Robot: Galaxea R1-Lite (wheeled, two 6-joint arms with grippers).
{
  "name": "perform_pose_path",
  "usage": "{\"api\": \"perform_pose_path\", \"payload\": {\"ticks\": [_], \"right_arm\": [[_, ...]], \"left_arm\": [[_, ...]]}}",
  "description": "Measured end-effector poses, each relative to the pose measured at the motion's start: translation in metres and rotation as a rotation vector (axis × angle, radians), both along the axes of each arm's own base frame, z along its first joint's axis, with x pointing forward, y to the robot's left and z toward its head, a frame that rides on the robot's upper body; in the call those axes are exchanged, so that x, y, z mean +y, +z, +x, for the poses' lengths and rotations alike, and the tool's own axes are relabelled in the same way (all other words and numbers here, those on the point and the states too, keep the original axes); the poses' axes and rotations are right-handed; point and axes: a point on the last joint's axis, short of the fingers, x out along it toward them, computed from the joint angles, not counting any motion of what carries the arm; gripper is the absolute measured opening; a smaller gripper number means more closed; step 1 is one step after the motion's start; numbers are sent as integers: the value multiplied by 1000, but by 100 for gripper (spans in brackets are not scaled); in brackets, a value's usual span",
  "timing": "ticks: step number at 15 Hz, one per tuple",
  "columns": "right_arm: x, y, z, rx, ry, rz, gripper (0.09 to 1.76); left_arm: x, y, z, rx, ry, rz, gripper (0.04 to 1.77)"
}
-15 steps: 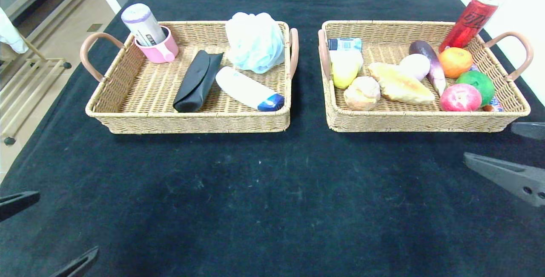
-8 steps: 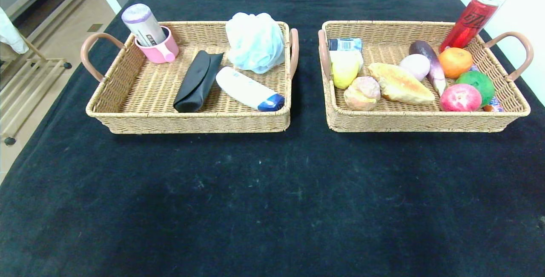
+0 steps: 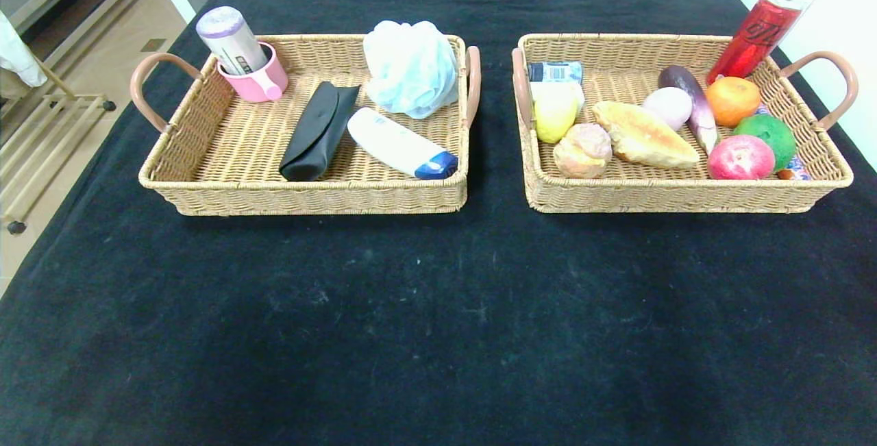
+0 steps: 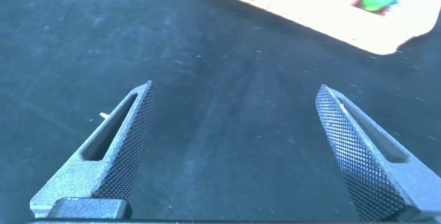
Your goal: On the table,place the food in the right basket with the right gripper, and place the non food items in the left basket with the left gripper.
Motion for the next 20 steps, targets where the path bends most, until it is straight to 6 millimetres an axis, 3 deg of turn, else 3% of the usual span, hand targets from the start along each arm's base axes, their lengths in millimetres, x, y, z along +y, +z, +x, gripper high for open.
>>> {"api": "perform_pose_path", "payload": {"ticks": [5, 10, 15, 20], "right_arm": [[-11, -7, -22, 9, -63, -3, 170], [-20, -25, -56, 5, -161, -3, 170], [-22, -44, -77, -20, -257, 23, 170], [-16, -40, -89, -43, -359, 47, 170]], "left_arm": [[-4, -2, -17, -66, 33, -4, 172], [-9, -19, -38, -71, 38, -2, 172], [-9, -51, -49, -40, 40, 5, 172], [-8, -70, -51, -43, 44, -1, 172]]}}
